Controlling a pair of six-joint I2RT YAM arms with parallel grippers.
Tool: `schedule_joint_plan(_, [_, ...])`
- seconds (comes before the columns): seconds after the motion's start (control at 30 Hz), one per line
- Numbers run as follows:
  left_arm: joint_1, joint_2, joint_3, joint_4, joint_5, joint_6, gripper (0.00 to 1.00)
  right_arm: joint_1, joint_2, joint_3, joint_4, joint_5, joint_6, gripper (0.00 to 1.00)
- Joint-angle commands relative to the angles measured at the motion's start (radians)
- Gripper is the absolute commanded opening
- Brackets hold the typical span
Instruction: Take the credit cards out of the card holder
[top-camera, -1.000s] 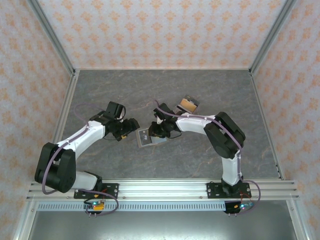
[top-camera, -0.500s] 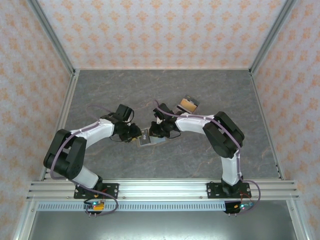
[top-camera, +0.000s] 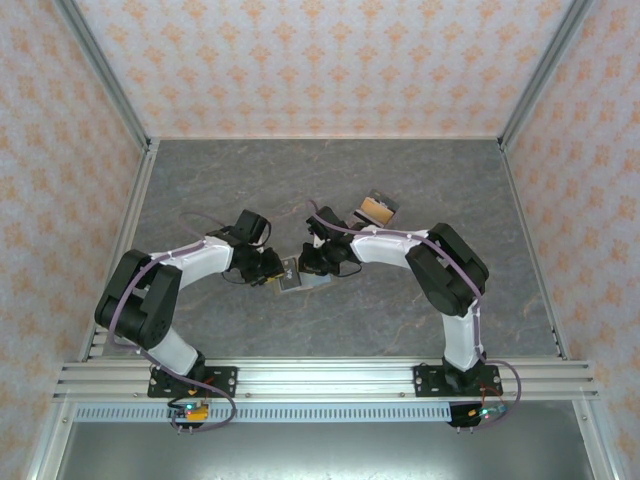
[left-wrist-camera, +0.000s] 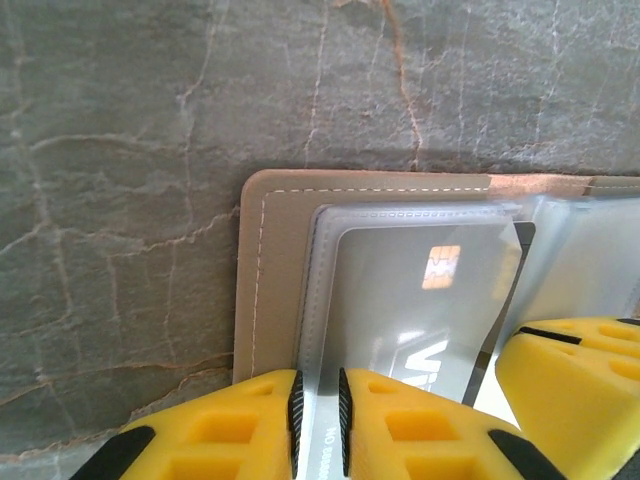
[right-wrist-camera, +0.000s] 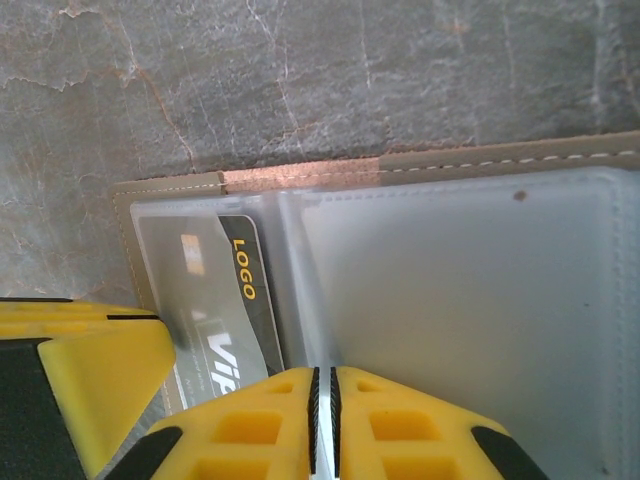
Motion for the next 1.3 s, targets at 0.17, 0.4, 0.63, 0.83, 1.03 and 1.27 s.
schedule_joint_plan(0.17, [-0.008,0.049,0.009,0.035,0.022,0.011,0.13,-0.003,0.032,-0.001,0.026,-0.012,0.002,0.18])
schedule_joint_plan(0.4, [-0.010,0.056,0.006,0.032,0.016,0.019,0.10,-0.003,0.032,-0.007,0.051,-0.033,0.005,0.17])
schedule_joint_plan(0.63, [-0.010,0.051,0.004,0.020,0.001,0.025,0.09,-0.007,-0.002,-0.053,0.153,-0.062,0.032,0.17])
schedule_joint_plan(0.83, [-0.010,0.037,0.003,-0.001,-0.027,0.028,0.09,-0.024,-0.103,-0.115,0.172,0.043,0.033,0.20])
schedule_joint_plan(1.03, [-0.010,0.038,0.007,-0.003,-0.027,0.030,0.08,-0.031,-0.084,-0.102,0.194,-0.046,0.035,0.25])
schedule_joint_plan(1.27, [-0.010,0.040,0.006,-0.002,-0.028,0.030,0.08,-0.029,-0.029,-0.075,0.161,-0.054,0.040,0.24])
